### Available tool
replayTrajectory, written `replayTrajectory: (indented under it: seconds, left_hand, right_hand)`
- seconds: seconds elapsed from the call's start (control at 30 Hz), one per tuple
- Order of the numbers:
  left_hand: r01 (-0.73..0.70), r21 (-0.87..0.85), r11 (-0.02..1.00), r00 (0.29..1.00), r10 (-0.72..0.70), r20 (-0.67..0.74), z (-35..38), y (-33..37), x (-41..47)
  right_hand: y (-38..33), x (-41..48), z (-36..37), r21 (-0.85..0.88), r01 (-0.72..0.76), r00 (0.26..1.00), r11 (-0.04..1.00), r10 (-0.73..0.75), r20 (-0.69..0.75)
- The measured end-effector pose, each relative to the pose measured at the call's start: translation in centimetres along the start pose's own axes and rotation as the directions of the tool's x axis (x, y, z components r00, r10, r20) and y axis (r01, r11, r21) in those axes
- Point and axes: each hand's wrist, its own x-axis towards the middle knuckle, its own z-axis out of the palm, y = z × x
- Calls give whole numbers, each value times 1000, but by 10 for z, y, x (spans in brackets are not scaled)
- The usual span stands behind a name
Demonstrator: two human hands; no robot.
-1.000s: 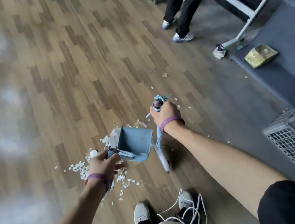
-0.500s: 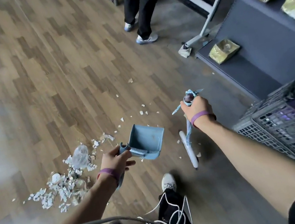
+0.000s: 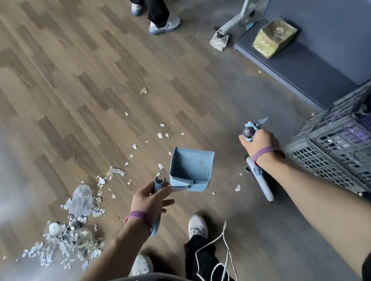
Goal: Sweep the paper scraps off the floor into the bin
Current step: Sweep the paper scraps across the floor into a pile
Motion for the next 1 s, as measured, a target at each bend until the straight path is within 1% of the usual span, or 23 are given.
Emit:
replayTrajectory:
  seconds: [0.13, 0.3, 0.4, 0.6, 0.7, 0.83, 0.9, 1.0]
  left_hand:
    - [29, -14, 999, 999, -29, -25, -17, -4, 10]
    - [51, -49, 997, 997, -54, -55, -65, -12, 21]
    - [49, -62, 997, 996, -53, -70, -109, -17, 27]
    - [51, -86, 995, 993, -59, -99, -231, -36, 35]
    - [49, -102, 994, 988, -63, -141, -298, -44, 28]
    - [20, -109, 994, 973, -45, -228, -365, -50, 15]
    - [4, -118, 993, 958, -38, -284, -393, -52, 8]
    - [-24, -135, 991, 930, -28, -367, -425, -55, 0]
  right_hand:
    - [-21, -2, 20, -12, 18, 998, 1000, -17, 60]
    - [-70, -24, 68, -67, 95, 984, 993, -84, 155]
    - [-108, -46, 104, -97, 132, 971, 987, -109, 213]
    - [-221, -116, 191, -55, 193, 955, 980, -175, 241]
    - [-290, -171, 240, 7, 268, 922, 963, -259, 289]
    - [-365, -243, 289, 73, 370, 851, 926, -370, 372]
    - [-397, -278, 305, 117, 415, 812, 902, -426, 399]
    - [-437, -315, 314, 170, 446, 777, 879, -474, 414]
